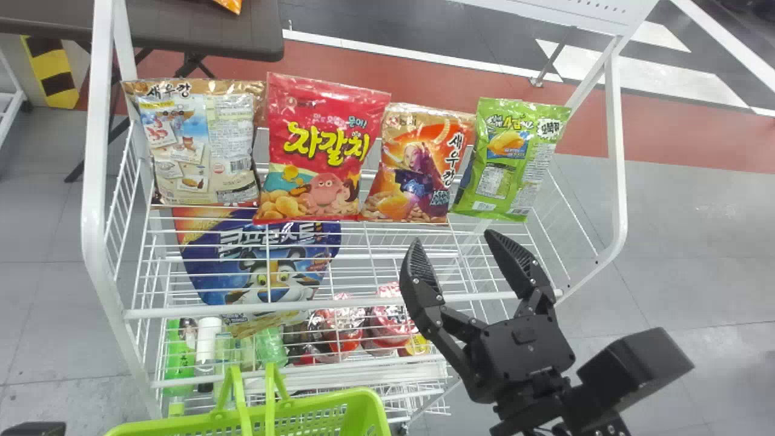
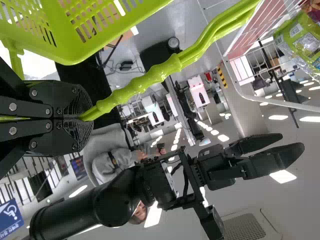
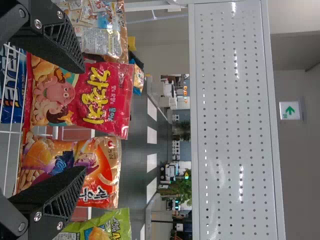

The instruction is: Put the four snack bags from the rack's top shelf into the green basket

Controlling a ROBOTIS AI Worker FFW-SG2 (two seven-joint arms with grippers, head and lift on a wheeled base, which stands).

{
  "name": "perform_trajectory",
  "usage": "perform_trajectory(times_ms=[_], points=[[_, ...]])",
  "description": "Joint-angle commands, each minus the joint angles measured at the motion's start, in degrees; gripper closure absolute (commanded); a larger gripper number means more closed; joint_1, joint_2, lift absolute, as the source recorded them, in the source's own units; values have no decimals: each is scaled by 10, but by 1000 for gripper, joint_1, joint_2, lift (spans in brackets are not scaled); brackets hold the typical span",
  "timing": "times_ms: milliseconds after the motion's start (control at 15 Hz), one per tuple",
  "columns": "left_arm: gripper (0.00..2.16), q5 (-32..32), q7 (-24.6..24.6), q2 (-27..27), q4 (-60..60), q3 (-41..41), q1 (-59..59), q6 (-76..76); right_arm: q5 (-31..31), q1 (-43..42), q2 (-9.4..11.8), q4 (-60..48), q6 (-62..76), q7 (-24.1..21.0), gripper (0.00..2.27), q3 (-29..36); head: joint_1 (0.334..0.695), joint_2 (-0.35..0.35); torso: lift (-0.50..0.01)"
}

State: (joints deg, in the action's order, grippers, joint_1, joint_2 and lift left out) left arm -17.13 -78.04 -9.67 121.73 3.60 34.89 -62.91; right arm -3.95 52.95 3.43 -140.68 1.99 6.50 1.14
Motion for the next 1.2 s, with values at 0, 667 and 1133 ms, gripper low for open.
perform_trajectory(times_ms=[0,667,1133], points=[[1750,0,0,0,0,1,0,-2,2,-12,0,9,0,0,144,0,695,-350,0],[1750,10,-4,-1,-18,20,-17,-3,111,-360,-35,232,-234,0,147,-200,695,-168,0],[1750,6,-10,-10,-12,15,-18,-3,94,-534,-35,442,-216,-8,147,-221,695,0,0]])
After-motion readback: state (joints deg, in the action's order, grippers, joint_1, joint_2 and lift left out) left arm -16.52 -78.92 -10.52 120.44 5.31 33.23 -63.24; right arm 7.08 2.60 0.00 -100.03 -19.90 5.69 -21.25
